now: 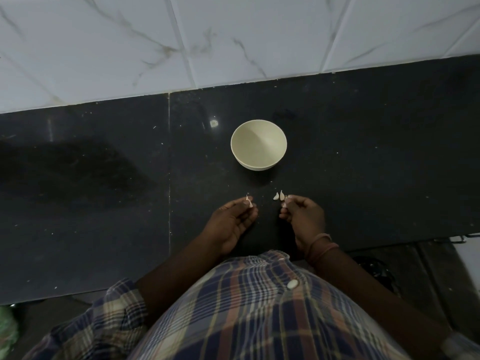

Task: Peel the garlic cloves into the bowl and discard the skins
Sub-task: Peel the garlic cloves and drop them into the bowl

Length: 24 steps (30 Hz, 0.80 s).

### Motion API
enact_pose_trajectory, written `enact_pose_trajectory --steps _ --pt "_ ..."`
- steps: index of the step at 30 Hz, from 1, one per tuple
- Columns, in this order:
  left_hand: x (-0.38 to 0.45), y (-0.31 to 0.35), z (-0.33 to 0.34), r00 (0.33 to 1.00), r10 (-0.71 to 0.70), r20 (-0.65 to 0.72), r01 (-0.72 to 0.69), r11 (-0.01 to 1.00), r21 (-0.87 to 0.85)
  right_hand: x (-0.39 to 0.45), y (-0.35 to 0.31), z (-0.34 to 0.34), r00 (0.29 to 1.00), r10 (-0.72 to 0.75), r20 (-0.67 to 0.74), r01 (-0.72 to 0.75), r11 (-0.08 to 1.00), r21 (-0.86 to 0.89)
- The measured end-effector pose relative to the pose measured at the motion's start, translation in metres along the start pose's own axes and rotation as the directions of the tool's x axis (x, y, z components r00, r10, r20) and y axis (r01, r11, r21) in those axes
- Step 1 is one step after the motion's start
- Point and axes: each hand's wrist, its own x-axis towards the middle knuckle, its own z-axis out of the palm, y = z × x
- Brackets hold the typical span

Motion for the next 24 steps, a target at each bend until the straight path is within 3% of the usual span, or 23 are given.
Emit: enact_pose_trajectory --steps 4,7,12,14,18,21,24 --pt "0.005 -0.005 0.0 0.999 -0.04 -0.029 0.042 0.998 0.053 0.01 0.003 -0.008 0.986 -0.162 -0.031 0.148 0.955 -0.258" --pt "0.007 -0.008 0.002 0.998 -0.047 -0.038 0.05 0.996 0.073 0.013 0.007 -0.005 0.98 -0.196 -0.029 0.175 0.926 -0.335" --pt "0.007 -0.01 0.003 0.998 -0.058 -0.026 0.061 0.993 0.102 0.014 0.011 -0.001 0.981 -0.196 0.003 0.188 0.935 -0.301" --pt "0.006 -0.011 0.005 0.999 -0.041 -0.016 0.043 0.994 0.099 0.01 0.015 -0.002 0.968 -0.25 0.013 0.238 0.901 -0.363" --pt "0.004 -0.013 0.009 1.0 0.012 0.02 -0.014 0.995 0.098 -0.005 0.023 -0.001 0.896 -0.408 0.173 0.442 0.797 -0.411" --pt "0.003 -0.012 0.008 0.998 0.049 0.046 -0.054 0.992 0.116 -0.016 0.02 0.006 0.872 -0.387 0.3 0.48 0.797 -0.366" --pt "0.001 -0.011 0.008 0.995 0.092 0.045 -0.096 0.988 0.121 -0.02 0.017 0.009 0.871 -0.363 0.331 0.463 0.831 -0.308"
